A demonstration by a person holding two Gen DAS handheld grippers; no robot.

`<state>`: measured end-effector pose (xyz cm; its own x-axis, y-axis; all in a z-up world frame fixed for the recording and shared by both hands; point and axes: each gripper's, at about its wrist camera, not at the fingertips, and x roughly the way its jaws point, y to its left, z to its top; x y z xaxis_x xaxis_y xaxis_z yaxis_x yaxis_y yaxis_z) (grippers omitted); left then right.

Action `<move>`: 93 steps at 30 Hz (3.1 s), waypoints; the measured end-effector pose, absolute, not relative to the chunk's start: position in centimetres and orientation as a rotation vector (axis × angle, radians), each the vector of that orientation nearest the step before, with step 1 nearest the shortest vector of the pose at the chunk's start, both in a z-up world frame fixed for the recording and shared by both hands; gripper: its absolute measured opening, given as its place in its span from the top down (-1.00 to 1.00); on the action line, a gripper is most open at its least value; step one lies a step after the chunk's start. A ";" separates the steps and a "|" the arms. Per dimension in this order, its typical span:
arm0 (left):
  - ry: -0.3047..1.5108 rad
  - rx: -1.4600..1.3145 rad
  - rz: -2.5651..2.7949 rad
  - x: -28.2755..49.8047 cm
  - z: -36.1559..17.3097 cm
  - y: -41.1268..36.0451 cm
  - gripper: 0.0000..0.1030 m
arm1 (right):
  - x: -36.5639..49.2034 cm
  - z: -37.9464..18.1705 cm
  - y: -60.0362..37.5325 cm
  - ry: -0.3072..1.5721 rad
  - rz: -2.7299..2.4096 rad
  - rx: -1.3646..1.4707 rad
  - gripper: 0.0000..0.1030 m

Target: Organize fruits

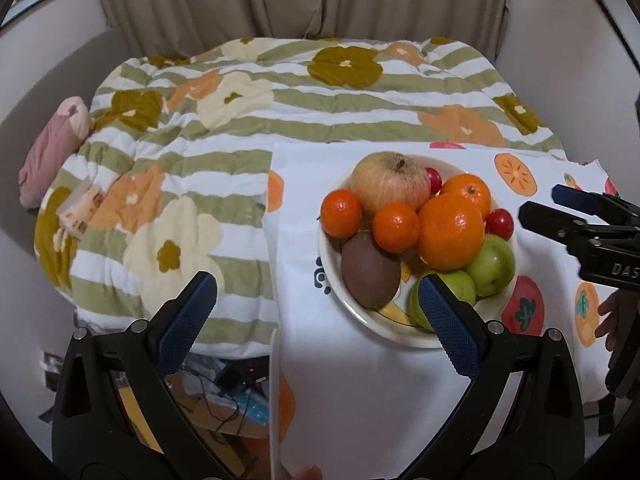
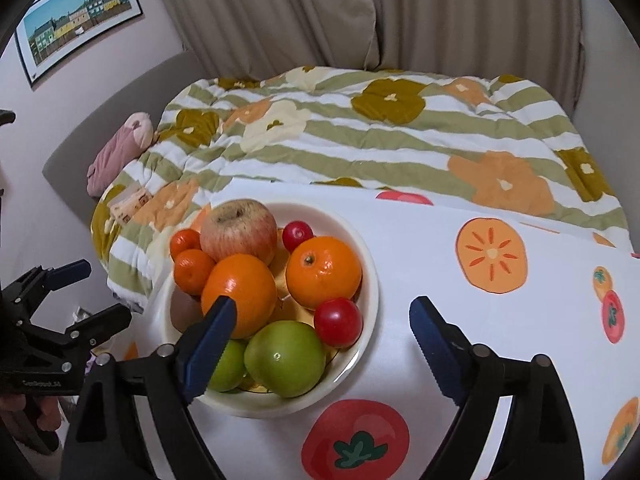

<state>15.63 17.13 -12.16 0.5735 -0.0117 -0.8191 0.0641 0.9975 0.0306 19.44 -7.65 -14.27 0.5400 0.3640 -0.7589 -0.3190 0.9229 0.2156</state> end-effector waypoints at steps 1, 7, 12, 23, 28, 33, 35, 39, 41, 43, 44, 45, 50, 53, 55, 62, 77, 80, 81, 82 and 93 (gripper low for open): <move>0.955 0.062 -0.049 15.5 -11.7 17.3 -1.00 | 19.1 -13.7 -7.7 0.909 0.396 0.054 -0.68; 0.879 0.091 -0.053 14.1 -7.2 16.0 -1.00 | 16.4 -8.9 -9.2 0.836 0.355 0.091 -1.00; 0.821 0.050 -0.033 12.2 -3.7 14.1 -1.00 | 14.2 -5.2 -11.9 0.801 0.311 0.071 -1.00; 0.765 -0.001 0.009 6.7 -1.2 7.6 -1.00 | 9.4 -2.4 -20.0 0.799 0.115 0.056 -1.00; 0.747 0.002 0.009 4.8 -1.0 5.4 -1.00 | 6.9 -2.5 -21.9 0.796 0.092 0.023 -1.00; 0.727 0.014 -0.003 3.6 -0.8 3.9 -1.00 | 5.4 -2.7 -23.2 0.793 0.071 0.028 -1.00; 0.722 0.016 -0.008 3.2 -0.7 3.6 -1.00 | 4.9 -2.8 -23.7 0.794 0.065 0.039 -1.00; 0.713 0.017 -0.018 2.7 -0.5 3.3 -1.00 | 4.0 -2.9 -24.2 0.794 0.059 0.049 -1.00; 0.708 0.022 -0.021 2.5 -0.4 3.2 -1.00 | 3.8 -2.9 -24.3 0.789 0.054 0.054 -1.00; 0.705 0.025 -0.024 2.4 -0.3 3.0 -1.00 | 3.6 -2.8 -24.5 0.784 0.051 0.058 -1.00; 0.704 0.027 -0.026 2.4 -0.3 3.0 -1.00 | 3.5 -2.7 -24.5 0.782 0.048 0.060 -1.00; 0.702 0.029 -0.027 2.3 -0.3 2.9 -1.00 | 3.5 -2.6 -24.6 0.779 0.045 0.061 -1.00; 0.695 0.032 -0.024 2.3 -0.2 2.8 -1.00 | 3.4 -2.5 -24.8 0.773 0.041 0.066 -1.00; 0.696 0.032 -0.027 2.3 -0.2 2.8 -1.00 | 3.4 -2.5 -24.8 0.772 0.041 0.066 -1.00; 0.695 0.034 -0.027 2.3 -0.2 2.8 -1.00 | 3.5 -2.5 -24.8 0.773 0.041 0.065 -1.00; 0.692 0.038 -0.025 2.4 0.1 2.6 -1.00 | 3.5 -2.6 -24.9 0.772 0.041 0.067 -1.00; 0.691 0.040 -0.029 2.8 0.4 2.3 -1.00 | 4.0 -2.5 -25.5 0.784 0.032 0.080 -1.00; 0.691 0.040 -0.027 2.8 0.4 2.3 -1.00 | 4.0 -2.5 -25.5 0.784 0.031 0.082 -1.00; 0.691 0.039 -0.027 2.7 0.4 2.3 -1.00 | 4.1 -2.5 -25.6 0.784 0.031 0.083 -1.00; 0.690 0.039 -0.027 2.7 0.4 2.3 -1.00 | 4.0 -2.5 -25.6 0.783 0.031 0.082 -1.00; 0.675 0.048 -0.038 2.7 0.8 1.9 -1.00 | 4.1 -2.6 -25.7 0.784 0.033 0.085 -1.00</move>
<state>2.74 1.91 0.75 0.7800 -0.0192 -0.6255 0.0502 0.9982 0.0320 4.09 -25.69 -2.55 0.7080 0.0614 -0.7036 0.0019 0.9960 0.0888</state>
